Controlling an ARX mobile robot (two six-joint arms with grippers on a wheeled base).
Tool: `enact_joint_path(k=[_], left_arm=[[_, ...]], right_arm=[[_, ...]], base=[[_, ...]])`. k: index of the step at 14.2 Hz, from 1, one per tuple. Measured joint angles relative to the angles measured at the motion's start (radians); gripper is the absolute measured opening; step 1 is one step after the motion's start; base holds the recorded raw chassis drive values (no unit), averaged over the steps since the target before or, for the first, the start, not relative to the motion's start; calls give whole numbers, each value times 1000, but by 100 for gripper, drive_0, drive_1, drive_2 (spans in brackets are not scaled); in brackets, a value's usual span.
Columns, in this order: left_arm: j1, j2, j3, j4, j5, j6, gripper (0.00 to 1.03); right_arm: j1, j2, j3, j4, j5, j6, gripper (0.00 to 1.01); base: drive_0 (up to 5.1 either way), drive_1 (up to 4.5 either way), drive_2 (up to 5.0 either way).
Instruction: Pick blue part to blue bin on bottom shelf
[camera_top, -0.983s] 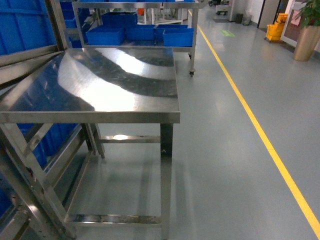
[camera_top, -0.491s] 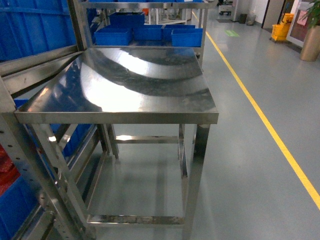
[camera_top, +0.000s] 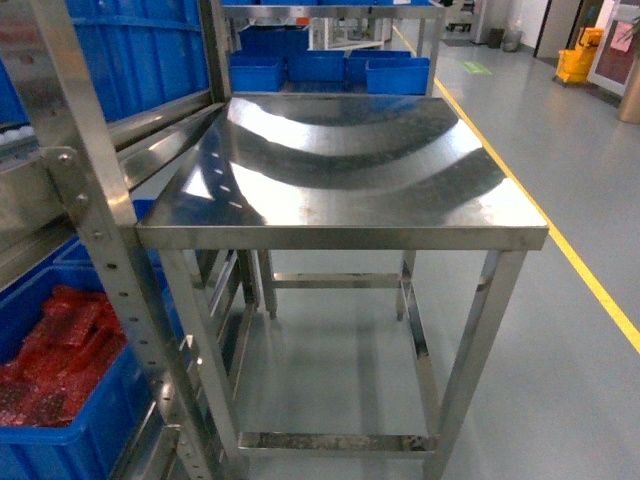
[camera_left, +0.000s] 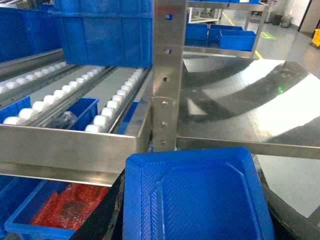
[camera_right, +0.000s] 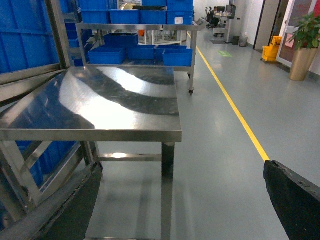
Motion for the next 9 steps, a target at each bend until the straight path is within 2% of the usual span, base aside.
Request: enact_joint_path(k=[9], left_arm=[[0,0,0,0,0,0,44]], right_arm=[[0,0,0,2,0,0,98]], base=[[-502,238,238]])
